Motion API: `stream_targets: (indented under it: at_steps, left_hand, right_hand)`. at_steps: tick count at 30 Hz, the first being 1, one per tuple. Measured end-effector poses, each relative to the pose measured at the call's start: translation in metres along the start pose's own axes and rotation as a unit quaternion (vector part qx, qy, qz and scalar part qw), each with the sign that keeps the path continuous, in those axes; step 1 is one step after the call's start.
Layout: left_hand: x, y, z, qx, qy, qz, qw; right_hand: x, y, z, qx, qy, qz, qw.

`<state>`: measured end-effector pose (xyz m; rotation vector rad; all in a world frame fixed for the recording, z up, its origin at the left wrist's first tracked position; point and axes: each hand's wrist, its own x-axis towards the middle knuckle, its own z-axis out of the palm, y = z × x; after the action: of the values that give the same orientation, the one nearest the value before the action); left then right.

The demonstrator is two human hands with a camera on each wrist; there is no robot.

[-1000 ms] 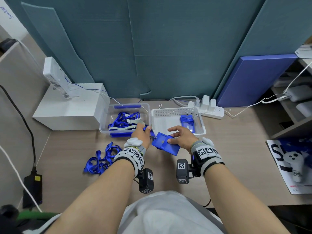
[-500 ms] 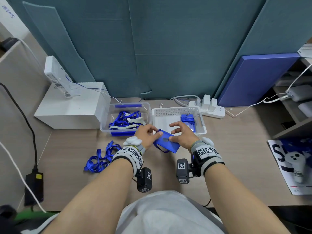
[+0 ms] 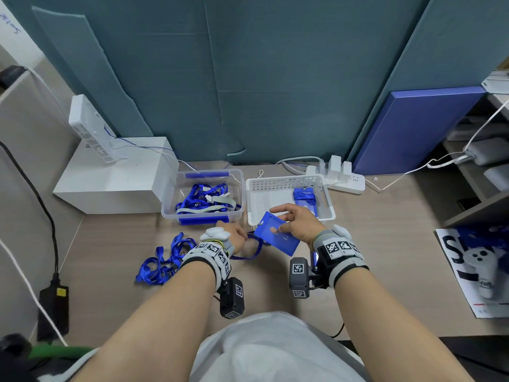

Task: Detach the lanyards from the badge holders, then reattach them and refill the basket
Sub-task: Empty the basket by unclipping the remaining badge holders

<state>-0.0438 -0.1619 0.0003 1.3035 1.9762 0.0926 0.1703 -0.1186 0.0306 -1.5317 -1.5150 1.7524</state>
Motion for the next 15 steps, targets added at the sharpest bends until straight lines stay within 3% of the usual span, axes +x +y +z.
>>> stream_targets:
  at_steps: [3,5,10,15]
  left_hand:
    - [-0.001,0.004,0.005,-0.142,0.023,0.051,0.988]
    - [-0.003,0.016,0.002,-0.186,-0.035,0.085,0.978]
    - [-0.003,0.022,0.003,-0.135,-0.077,0.103,0.982]
    - [-0.001,0.004,0.016,-0.168,-0.03,0.091,0.981]
  right_hand:
    - [0.0,-0.001,0.003,-0.003,0.003,0.002,1.0]
    - [0.001,0.001,0.004,-0.007,0.004,0.004,1.0]
    - [0.002,0.006,0.009,-0.024,0.0,0.009,1.0]
    - [0.001,0.008,0.01,-0.058,-0.003,0.014,0.998]
